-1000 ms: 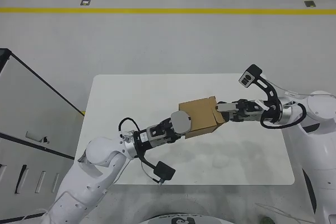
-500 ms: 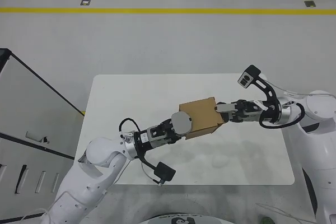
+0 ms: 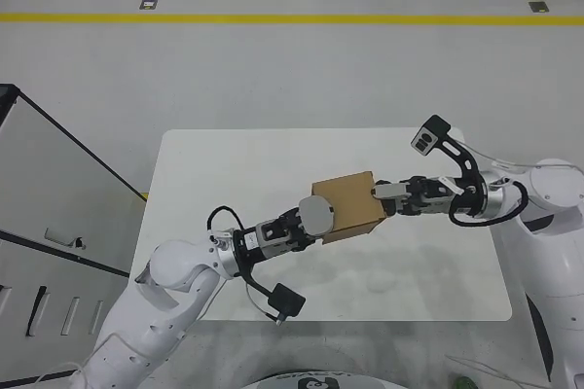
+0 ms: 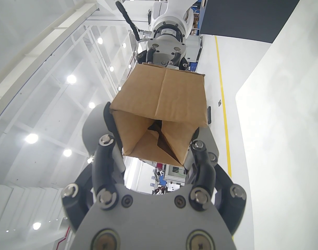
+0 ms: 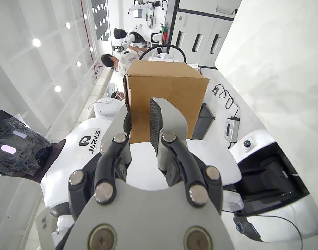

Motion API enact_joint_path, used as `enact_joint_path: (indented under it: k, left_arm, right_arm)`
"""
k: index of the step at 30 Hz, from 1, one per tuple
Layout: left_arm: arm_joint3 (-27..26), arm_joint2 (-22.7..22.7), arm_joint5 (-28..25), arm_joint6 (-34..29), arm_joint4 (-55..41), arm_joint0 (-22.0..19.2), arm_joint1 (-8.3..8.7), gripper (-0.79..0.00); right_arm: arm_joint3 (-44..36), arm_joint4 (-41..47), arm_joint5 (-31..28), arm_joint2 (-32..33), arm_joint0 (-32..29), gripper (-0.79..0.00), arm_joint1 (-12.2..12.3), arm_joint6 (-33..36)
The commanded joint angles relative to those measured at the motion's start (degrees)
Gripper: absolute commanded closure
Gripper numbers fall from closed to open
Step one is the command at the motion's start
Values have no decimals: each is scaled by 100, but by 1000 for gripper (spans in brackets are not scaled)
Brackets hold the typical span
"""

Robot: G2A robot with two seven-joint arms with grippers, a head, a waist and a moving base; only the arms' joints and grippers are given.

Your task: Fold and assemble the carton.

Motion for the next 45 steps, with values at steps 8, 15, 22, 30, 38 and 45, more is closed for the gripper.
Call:
enact_joint_path:
  k: [8,15,22,30,38,45]
  left_arm:
    - [-27,23,51,-21,-30,38,22,0]
    - [-36,40,101,-34,-70,49,35,0]
    - [-30,42,103,-85,-98,51,49,0]
    - [-24,63,95,-80,-115,41,64,0]
    - [-7,111,130,-68,-167,25,73,0]
    - [16,139,197,-65,-266,3,76,0]
  right_arm:
    - [-47,197,-65,41,-84,-179,20,-79]
    - [-75,331,-82,84,-126,-145,34,-183]
    - [-117,504,-134,148,-190,-31,46,-245]
    - [-176,555,-167,87,-213,0,52,-285]
    - [-143,581,-209,-70,-137,0,44,-310]
    - [-74,605,-268,-146,-69,0,39,-357]
